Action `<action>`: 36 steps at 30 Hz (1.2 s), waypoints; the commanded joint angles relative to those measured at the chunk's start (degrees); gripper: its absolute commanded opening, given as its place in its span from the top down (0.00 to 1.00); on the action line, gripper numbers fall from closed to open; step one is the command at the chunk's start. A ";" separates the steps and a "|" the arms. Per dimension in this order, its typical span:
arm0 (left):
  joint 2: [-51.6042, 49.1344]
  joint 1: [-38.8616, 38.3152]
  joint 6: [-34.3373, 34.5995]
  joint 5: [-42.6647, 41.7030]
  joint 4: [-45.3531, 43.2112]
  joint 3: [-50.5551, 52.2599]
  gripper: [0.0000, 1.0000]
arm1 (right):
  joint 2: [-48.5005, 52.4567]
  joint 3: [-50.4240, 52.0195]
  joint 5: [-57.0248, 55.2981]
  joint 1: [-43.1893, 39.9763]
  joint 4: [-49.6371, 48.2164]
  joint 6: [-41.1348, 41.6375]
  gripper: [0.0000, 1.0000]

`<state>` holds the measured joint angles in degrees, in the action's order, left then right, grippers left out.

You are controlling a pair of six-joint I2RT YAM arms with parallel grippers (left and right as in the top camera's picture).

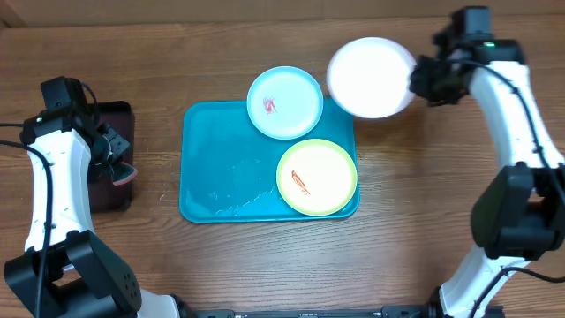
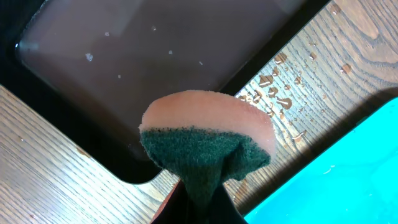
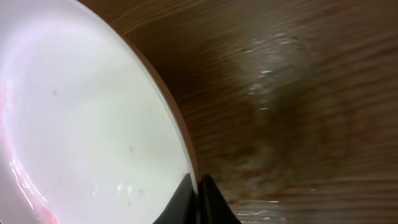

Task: Clean dirty plates on tray and stack at the side
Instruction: 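Carry the white plate with the right gripper to the table's right side, then release the white plate and reach the right gripper to the light-blue plate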

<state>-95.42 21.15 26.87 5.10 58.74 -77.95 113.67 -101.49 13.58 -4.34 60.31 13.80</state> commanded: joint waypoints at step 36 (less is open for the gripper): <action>-0.15 0.20 0.17 -0.96 -0.72 0.20 0.96 | 1.77 13.53 25.29 -9.03 -12.74 -4.46 0.37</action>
<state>-95.42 21.15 26.89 4.86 58.26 -77.95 116.11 -86.08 33.93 -15.55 48.40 11.09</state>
